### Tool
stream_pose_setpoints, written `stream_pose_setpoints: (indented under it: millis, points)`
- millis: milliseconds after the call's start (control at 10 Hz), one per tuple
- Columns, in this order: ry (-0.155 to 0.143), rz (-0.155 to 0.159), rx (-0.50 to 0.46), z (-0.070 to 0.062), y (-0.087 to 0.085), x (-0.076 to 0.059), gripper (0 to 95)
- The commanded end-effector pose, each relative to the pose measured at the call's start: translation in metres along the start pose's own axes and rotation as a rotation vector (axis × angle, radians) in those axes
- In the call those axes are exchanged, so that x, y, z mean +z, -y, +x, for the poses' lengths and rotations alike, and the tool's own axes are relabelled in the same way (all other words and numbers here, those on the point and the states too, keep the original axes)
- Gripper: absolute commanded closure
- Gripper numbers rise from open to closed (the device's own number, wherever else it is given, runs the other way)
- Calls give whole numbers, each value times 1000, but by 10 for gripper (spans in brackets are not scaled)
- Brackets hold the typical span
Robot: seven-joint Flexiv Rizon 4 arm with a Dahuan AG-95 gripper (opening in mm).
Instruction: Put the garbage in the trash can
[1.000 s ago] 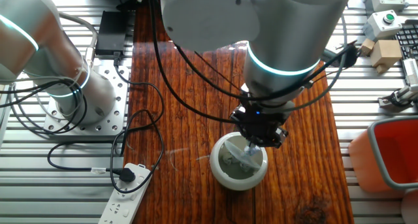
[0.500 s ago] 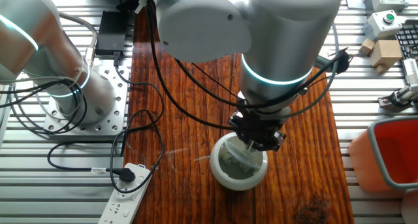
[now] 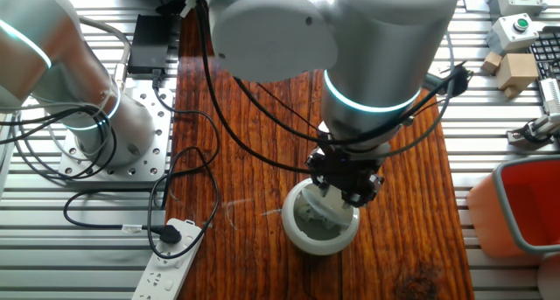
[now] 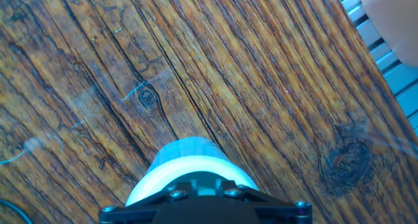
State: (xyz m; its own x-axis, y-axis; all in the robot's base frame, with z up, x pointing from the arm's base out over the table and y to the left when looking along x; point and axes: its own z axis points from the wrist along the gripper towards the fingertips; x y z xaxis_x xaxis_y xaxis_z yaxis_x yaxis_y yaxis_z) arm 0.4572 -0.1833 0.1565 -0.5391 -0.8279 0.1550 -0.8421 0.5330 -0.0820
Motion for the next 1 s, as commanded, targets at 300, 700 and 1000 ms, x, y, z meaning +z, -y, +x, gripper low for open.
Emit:
stream_pose_setpoints:
  millis: [300, 700, 1000]
  points:
    - [-18, -9, 17, 16, 4, -22, 950]
    - [-55, -40, 2, 27, 7, -29, 950]
    - [-84, -54, -11, 32, 8, -33, 950]
